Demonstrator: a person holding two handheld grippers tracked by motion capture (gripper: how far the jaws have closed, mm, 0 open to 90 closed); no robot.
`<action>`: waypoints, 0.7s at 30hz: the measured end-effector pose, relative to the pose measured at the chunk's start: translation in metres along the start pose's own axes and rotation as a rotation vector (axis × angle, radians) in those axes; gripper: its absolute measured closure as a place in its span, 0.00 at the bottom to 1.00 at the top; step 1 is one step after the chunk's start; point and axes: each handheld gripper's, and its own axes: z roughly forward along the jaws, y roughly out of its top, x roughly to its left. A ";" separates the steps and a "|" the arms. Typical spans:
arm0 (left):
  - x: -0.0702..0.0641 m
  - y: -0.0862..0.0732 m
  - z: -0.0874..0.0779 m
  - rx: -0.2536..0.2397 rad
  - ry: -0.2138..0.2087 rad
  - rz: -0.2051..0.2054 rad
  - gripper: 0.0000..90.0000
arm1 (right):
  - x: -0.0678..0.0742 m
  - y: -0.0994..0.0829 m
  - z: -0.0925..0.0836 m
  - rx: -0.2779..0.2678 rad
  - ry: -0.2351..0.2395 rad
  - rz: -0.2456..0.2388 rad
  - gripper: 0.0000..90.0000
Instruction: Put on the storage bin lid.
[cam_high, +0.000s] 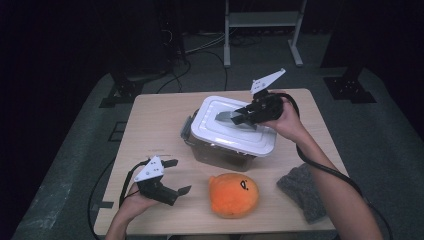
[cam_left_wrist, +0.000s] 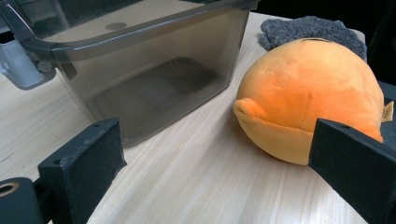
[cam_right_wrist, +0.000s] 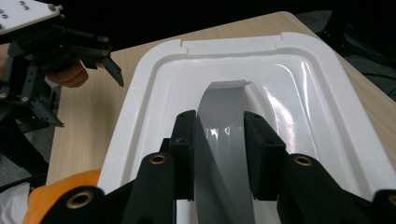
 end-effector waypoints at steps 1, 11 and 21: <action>0.000 0.000 0.000 -0.001 0.001 0.001 0.03 | 0.001 -0.002 -0.005 -0.004 -0.005 0.006 0.74; 0.000 -0.001 0.000 0.005 0.015 0.003 0.03 | 0.012 -0.024 -0.055 -0.020 -0.068 0.041 0.74; -0.001 -0.003 0.003 0.015 0.022 0.005 0.03 | 0.022 -0.057 -0.101 -0.032 -0.139 0.073 0.74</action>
